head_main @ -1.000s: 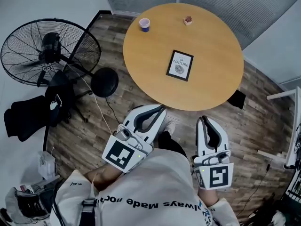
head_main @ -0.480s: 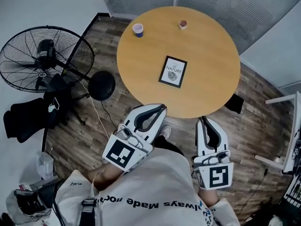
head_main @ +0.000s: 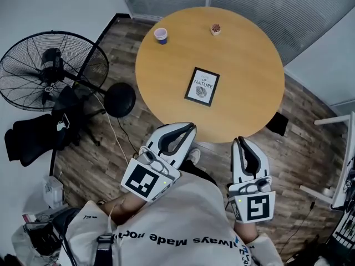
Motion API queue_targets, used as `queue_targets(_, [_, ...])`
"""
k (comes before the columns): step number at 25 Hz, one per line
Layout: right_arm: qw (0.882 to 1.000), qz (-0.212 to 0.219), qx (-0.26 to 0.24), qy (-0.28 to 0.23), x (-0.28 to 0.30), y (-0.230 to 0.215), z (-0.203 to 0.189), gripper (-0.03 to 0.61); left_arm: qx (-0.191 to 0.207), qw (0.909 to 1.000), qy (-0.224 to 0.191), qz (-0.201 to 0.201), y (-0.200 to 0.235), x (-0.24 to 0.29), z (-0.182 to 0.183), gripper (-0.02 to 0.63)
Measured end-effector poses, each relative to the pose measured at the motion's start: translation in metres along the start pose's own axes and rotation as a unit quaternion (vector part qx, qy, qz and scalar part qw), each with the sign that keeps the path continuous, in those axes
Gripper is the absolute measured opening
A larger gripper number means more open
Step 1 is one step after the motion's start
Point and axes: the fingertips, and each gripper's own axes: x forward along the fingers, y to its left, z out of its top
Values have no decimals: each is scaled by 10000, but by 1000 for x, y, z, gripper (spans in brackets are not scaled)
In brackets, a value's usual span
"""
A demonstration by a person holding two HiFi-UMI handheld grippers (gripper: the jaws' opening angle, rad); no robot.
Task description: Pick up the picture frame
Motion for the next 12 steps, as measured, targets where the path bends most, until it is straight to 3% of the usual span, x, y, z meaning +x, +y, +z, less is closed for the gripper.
queue_targets(12, [10000,6,-9,71,37,-15,0,49,-54,10000,-50,-5,27,26,2,31])
